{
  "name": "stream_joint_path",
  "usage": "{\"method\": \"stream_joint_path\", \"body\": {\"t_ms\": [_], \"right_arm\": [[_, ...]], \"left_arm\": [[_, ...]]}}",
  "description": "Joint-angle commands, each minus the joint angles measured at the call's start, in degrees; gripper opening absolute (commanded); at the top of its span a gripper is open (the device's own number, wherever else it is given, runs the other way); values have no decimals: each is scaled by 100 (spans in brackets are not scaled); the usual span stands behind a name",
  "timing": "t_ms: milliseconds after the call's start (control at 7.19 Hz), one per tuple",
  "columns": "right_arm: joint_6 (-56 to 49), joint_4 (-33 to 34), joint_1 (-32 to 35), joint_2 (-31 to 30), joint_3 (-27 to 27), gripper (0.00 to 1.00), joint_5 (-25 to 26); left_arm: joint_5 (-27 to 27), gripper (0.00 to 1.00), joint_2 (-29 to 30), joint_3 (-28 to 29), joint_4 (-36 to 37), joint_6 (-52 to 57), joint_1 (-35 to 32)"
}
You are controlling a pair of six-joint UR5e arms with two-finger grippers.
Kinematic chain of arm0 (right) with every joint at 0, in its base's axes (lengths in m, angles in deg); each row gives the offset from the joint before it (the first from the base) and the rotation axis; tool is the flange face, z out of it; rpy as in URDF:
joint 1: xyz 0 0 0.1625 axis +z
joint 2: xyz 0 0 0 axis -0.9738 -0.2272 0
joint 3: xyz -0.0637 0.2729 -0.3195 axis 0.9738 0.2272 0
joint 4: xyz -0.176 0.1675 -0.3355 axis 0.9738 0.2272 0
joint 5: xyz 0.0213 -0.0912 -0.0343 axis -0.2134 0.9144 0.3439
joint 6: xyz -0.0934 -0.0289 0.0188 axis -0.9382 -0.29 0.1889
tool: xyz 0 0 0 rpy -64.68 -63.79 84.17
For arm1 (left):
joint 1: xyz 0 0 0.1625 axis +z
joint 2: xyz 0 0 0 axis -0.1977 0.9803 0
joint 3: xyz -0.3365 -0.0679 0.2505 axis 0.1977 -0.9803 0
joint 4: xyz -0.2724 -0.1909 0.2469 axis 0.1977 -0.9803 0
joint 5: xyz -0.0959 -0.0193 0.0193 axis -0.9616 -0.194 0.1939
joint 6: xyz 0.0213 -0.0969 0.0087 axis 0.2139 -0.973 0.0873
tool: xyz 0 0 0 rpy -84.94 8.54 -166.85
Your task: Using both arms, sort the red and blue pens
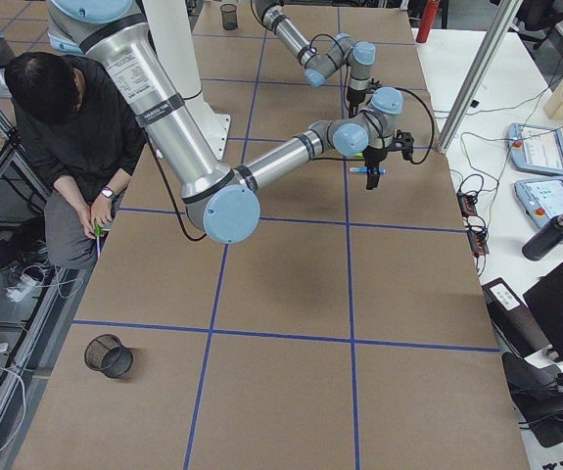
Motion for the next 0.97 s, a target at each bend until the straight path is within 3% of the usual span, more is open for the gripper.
{"method": "stream_joint_path", "body": {"t_ms": [0, 139, 278, 834], "right_arm": [[7, 7, 0, -1, 9, 99, 2], [7, 7, 0, -1, 9, 99, 2], [7, 7, 0, -1, 9, 99, 2], [7, 7, 9, 7, 0, 99, -7]], "left_arm": [[0, 49, 0, 10, 4, -6, 0], [0, 32, 0, 10, 13, -6, 9], [0, 3, -17, -7, 48, -6, 26], [-79, 0, 0, -471, 581, -6, -166]]}}
